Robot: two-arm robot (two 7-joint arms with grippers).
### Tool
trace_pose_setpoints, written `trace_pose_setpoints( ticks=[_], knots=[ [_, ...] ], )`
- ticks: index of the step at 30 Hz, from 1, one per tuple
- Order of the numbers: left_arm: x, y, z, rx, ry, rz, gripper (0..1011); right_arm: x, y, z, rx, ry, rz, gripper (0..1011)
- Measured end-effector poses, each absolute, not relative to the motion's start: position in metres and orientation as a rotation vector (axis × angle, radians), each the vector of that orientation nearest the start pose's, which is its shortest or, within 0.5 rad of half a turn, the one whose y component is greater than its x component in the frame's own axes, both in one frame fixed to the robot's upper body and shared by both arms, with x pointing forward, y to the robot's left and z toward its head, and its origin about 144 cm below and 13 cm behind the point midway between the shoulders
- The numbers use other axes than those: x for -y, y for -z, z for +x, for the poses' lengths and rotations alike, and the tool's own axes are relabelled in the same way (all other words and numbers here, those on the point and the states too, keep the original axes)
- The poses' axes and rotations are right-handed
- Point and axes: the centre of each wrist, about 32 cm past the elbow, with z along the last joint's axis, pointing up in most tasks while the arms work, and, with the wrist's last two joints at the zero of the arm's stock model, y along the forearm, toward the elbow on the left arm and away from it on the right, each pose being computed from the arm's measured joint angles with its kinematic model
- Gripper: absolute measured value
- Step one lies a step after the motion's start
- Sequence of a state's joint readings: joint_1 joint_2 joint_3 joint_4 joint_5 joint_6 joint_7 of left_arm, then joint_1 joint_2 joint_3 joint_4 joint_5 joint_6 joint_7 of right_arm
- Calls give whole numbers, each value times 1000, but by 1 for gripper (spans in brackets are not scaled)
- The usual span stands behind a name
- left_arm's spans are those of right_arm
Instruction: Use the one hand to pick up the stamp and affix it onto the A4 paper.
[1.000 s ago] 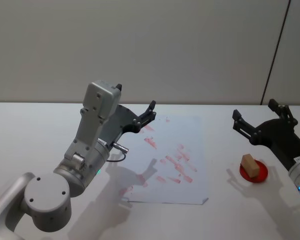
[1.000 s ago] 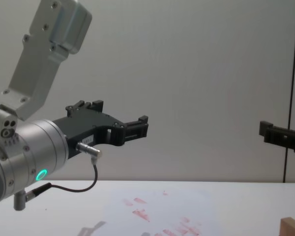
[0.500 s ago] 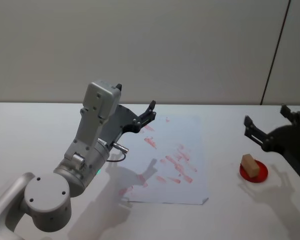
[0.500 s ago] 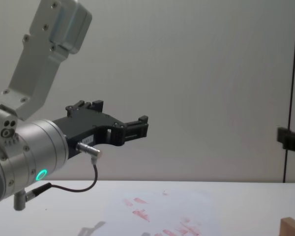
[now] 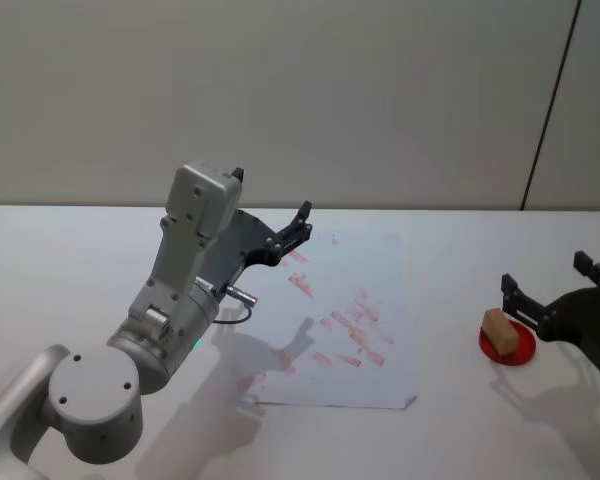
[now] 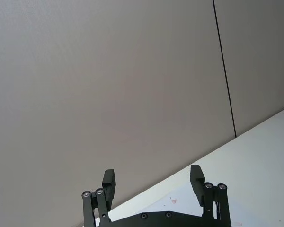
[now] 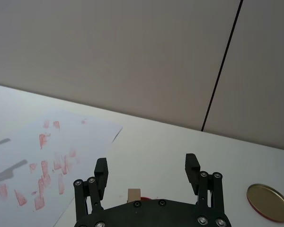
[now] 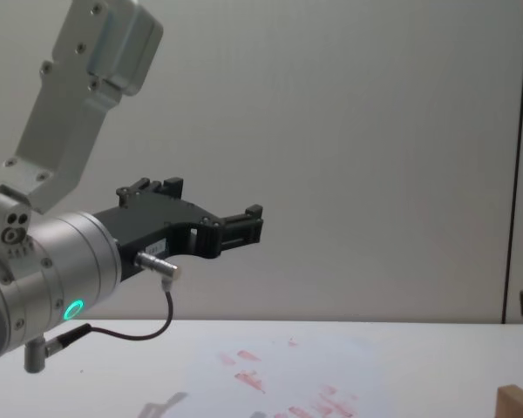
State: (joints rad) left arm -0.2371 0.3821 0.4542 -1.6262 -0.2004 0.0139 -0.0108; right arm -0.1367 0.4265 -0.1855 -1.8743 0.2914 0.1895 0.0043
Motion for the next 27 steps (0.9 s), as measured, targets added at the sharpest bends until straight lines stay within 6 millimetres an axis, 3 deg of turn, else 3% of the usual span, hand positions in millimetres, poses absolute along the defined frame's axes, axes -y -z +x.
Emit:
trace_pose_setpoints(
  ticks=[27],
  knots=[
    [-198, -1204, 492, 268, -1124, 61, 1003, 232, -1170, 439, -100, 1306, -382, 1001]
  ],
)
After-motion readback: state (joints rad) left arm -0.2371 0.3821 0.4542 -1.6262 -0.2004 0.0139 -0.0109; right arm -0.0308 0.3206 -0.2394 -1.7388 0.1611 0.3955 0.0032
